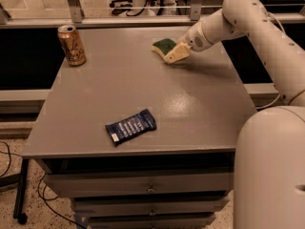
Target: Move sponge near rxbar blueberry
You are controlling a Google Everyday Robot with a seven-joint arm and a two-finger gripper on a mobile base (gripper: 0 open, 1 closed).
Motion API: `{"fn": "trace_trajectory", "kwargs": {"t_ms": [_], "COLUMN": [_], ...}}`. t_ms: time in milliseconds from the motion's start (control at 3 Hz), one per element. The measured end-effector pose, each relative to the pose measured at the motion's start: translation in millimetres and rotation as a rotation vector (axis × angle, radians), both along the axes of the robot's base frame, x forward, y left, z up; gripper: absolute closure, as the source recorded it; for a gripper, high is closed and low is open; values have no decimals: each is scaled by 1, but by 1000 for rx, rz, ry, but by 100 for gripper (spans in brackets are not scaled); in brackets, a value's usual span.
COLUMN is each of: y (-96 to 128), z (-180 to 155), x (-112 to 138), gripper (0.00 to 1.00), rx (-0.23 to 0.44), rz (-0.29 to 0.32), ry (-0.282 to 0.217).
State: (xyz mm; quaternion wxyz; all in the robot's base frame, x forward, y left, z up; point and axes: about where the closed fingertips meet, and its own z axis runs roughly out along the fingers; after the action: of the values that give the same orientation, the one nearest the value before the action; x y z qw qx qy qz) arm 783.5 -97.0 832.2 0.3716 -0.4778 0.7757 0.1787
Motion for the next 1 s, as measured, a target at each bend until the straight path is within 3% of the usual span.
{"fn": "trace_trajectory", "kwargs": {"t_ms": [333, 667, 1000], "y": [-2, -1, 0], "z": [9, 28, 45], "x": [-3, -34, -91], "gripper": [64, 87, 100], "rx": [10, 43, 53], "rz": [1, 73, 203], "ry": [13, 48, 84]}}
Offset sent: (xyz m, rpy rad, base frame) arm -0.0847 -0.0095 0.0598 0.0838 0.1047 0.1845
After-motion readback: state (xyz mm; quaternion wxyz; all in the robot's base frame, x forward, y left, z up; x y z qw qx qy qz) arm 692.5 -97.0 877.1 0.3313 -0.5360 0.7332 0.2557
